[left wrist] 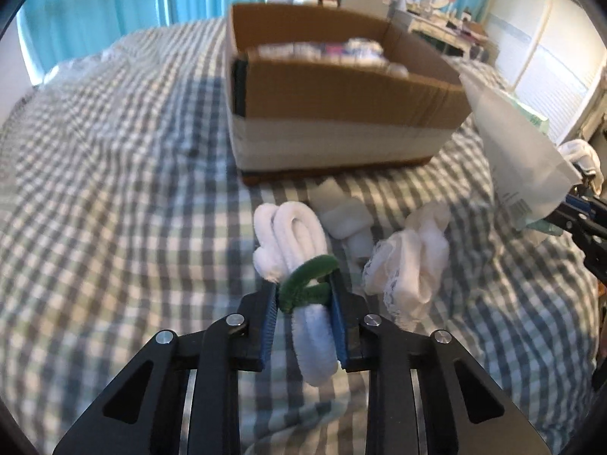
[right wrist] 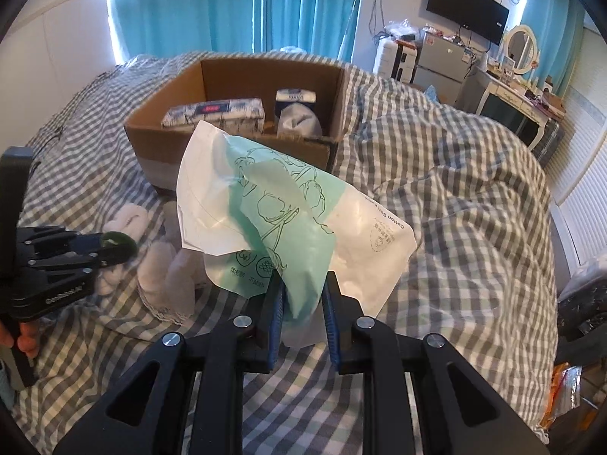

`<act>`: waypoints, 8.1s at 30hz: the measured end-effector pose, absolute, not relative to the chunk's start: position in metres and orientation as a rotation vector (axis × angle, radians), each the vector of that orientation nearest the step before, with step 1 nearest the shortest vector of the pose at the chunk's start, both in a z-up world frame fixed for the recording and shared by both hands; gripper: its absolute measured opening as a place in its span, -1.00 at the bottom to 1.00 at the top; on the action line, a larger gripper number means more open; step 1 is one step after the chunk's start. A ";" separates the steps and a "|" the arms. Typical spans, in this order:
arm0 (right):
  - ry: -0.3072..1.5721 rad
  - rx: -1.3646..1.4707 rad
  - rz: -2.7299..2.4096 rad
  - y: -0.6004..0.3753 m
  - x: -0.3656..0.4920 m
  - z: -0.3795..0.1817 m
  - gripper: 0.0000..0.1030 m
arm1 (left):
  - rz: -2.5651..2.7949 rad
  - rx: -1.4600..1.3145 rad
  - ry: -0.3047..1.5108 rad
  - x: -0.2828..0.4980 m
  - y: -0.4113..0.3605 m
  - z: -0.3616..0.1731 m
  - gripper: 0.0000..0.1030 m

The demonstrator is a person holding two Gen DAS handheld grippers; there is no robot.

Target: Organize soft objects

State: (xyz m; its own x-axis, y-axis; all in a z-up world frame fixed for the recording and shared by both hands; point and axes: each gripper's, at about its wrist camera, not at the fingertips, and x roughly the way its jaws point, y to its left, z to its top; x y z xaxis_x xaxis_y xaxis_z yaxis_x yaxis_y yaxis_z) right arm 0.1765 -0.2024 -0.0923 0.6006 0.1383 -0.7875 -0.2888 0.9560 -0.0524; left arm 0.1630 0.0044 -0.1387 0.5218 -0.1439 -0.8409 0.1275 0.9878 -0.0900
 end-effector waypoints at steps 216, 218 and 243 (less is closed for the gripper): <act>0.697 -0.105 0.378 -0.173 0.319 -0.020 0.69 | -0.106 0.059 0.659 0.289 0.011 -0.023 0.66; 0.677 -0.086 0.351 -0.175 0.312 -0.007 0.69 | -0.089 0.057 0.648 0.281 0.014 -0.013 0.66; 0.308 0.042 0.167 -0.205 0.092 0.059 1.00 | 0.028 0.038 0.234 0.087 0.021 0.039 1.00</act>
